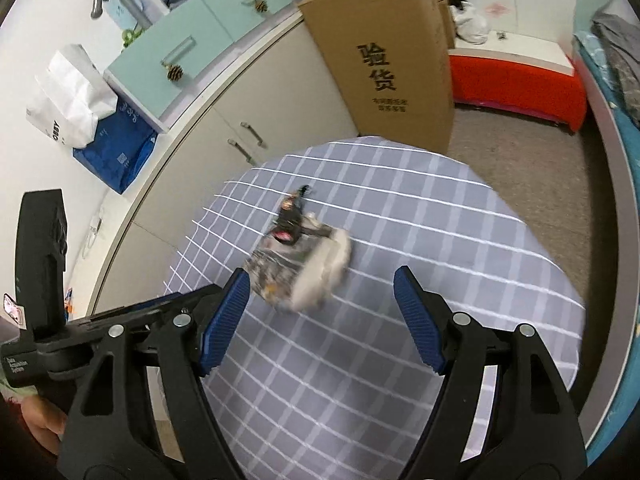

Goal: Collect trash
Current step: 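Move both tools back over the checked table, then grasp the black-and-gold snack bag with the right tool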

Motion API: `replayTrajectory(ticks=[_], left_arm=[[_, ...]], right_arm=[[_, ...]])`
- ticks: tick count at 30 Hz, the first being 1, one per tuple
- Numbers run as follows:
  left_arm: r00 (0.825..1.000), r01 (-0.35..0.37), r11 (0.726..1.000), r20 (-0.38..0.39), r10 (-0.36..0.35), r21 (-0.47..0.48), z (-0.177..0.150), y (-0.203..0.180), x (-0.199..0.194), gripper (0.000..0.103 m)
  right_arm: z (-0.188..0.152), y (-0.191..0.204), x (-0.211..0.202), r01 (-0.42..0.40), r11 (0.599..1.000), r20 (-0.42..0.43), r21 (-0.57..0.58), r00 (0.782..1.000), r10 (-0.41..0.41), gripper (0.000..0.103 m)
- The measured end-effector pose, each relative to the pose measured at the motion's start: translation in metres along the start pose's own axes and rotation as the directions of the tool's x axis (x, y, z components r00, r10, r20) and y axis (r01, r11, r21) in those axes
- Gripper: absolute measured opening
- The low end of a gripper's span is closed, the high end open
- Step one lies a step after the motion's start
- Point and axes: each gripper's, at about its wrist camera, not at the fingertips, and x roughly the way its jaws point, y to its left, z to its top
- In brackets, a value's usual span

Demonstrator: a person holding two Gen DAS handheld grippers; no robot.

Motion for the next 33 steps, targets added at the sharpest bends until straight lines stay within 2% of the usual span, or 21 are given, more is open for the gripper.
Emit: replayTrajectory(ticks=[5,9,11,18,20,22,23,25,29,33], left_arm=[[1.0,-0.016,0.998,-0.025,0.014,-0.056,0.025,0.044,0.018,0.068],[0.998,-0.027,0.994,-0.057,0.021,-0.102,0.037,0.074,0.033,0.068],[0.997,-0.026,0.992,-0.074,0.016,-0.124,0.039,0.086,0.041,0.068],[0.992,-0.009,0.985,-0.123,-0.012,-0.172,0.042,0.107,0.065,0.068],[0.991,-0.008,0.985,-0.13,-0.015,-0.171,0.042,0.107,0.069,0.068],[0.991,-0.001,0.985,-0.134,-0.022,-0.17,0.042,0.106,0.072,0.068],[0.99,0.003,0.985,-0.137,-0.026,-0.171,0.041,0.105,0.073,0.068],[0.989,0.019,0.985,-0.141,-0.044,-0.171,0.042,0.103,0.076,0.068],[0.983,0.082,0.978,-0.146,-0.111,-0.189,0.041,0.094,0.081,0.068],[0.97,0.144,0.969,-0.166,-0.179,-0.2,0.04,0.075,0.09,0.068]], right_arm=[[0.024,0.031,0.054,-0.015,0.999,-0.055,-0.048,0.998,0.012,0.073],[0.034,0.046,0.097,-0.024,0.998,-0.12,-0.058,0.993,0.017,0.063],[0.037,0.051,0.113,-0.02,0.998,-0.145,-0.065,0.989,0.011,0.062],[0.038,0.058,0.16,0.053,0.987,-0.21,-0.154,0.974,-0.085,0.061],[0.037,0.059,0.169,0.075,0.978,-0.219,-0.193,0.969,-0.118,0.057],[0.036,0.058,0.177,0.081,0.974,-0.235,-0.209,0.963,-0.13,0.042],[0.036,0.055,0.179,0.086,0.973,-0.237,-0.216,0.962,-0.137,0.036],[0.037,0.053,0.181,0.077,0.971,-0.235,-0.228,0.963,-0.132,0.03],[0.043,0.046,0.162,0.059,0.975,-0.19,-0.214,0.977,-0.101,0.028],[0.051,0.037,0.126,0.085,0.976,-0.125,-0.198,0.986,-0.111,0.028]])
